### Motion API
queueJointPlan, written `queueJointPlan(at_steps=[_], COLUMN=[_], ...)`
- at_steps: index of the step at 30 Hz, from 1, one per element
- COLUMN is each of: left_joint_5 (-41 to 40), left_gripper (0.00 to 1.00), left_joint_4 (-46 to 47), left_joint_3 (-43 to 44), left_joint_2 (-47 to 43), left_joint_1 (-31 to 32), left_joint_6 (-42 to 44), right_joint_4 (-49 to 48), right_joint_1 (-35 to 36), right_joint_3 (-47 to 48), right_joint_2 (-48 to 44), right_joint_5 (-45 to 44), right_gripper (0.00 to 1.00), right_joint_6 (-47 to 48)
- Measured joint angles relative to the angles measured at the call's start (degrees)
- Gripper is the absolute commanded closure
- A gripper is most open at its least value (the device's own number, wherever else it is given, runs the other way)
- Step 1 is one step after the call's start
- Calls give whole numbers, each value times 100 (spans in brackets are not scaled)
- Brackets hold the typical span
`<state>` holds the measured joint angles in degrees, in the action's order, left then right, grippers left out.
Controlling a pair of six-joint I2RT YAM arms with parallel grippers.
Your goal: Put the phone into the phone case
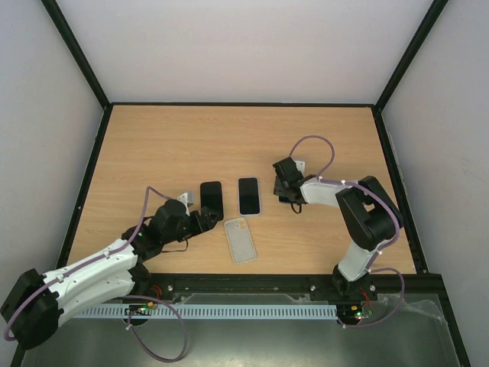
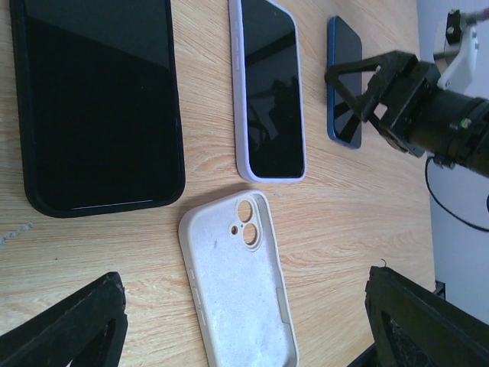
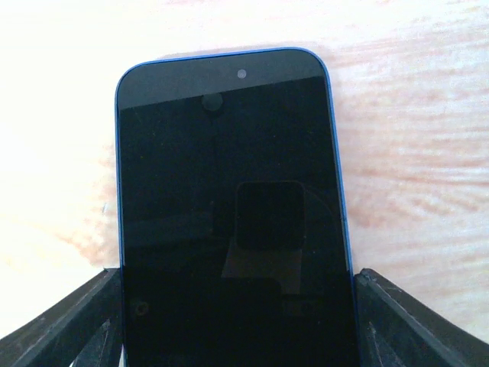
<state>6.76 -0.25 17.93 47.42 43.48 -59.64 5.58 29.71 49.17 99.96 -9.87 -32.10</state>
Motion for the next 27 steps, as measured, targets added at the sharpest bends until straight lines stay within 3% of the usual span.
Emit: queueJointPlan(at_steps=[8, 16, 27], left_joint_5=[-42, 39, 374], left_gripper=[16, 17, 24], left_joint_4=[0, 0, 284], left_joint_3=[0, 0, 127], left_joint_2=[-79, -238, -269], left_joint_1=[0, -9, -15], left_joint_6=[0, -107, -334], right_joint_4=[267, 789, 240], right_joint_1=[610, 1040, 1895], right_joint_3=[-573, -1329, -1864], right_joint_2=[-645, -2098, -3362], right_joint_5=[179, 748, 2024], right_gripper=[44, 48, 50], right_joint_6=[-125, -315, -949])
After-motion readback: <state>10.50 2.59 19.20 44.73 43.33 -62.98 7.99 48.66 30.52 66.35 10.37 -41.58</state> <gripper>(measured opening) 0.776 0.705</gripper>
